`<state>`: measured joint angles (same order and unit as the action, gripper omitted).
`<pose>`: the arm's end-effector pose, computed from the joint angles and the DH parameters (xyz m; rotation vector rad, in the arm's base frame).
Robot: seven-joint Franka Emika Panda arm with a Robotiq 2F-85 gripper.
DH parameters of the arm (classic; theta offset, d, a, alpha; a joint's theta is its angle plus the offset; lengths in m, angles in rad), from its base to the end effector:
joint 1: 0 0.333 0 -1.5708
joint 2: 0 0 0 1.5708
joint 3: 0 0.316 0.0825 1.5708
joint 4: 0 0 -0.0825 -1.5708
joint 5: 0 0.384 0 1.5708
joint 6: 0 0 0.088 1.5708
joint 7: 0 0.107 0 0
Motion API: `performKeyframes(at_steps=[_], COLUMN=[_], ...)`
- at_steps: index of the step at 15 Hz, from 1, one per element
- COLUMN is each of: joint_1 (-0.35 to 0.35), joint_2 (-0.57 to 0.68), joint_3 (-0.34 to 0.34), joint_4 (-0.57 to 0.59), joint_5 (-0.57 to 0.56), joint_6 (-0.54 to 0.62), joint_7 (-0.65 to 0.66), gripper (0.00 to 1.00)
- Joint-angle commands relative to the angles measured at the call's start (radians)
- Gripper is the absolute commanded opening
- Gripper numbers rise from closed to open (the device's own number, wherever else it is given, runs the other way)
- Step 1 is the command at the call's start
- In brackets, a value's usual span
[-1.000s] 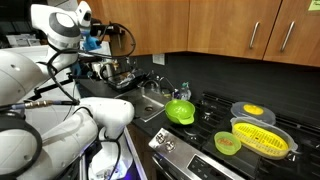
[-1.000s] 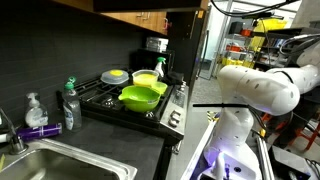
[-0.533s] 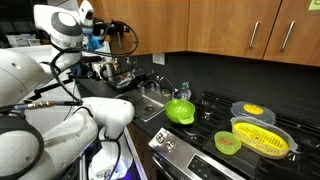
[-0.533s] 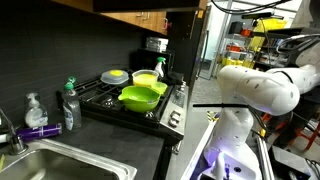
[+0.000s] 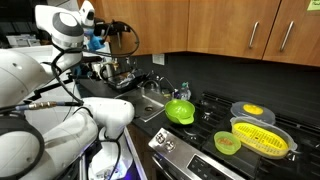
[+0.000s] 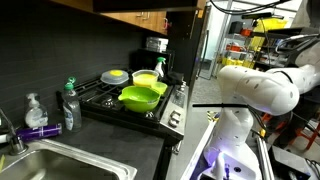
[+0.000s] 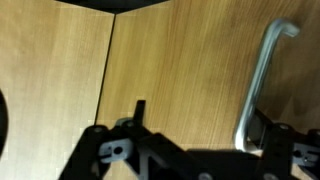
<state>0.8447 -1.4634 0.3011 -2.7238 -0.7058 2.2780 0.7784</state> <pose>0.0456 0.1861 0.6578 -2.3445 -0.5408 -1.9738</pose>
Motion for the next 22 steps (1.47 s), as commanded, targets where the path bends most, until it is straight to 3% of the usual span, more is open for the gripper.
performKeyframes(at_steps=[1, 8, 14, 22], joint_1=[0.0, 0.005, 0.021, 0.11], joint_2=[0.0, 0.0, 0.0, -0.001], joint_3=[0.0, 0.029, 0.103, 0.18], joint_4=[0.0, 0.0, 0.007, 0.056], joint_5=[0.0, 0.005, 0.022, -0.004], joint_6=[0.0, -0.01, -0.038, -0.242], joint_7=[0.0, 0.003, 0.012, 0.061], gripper=[0.99, 1.0, 1.0, 1.0])
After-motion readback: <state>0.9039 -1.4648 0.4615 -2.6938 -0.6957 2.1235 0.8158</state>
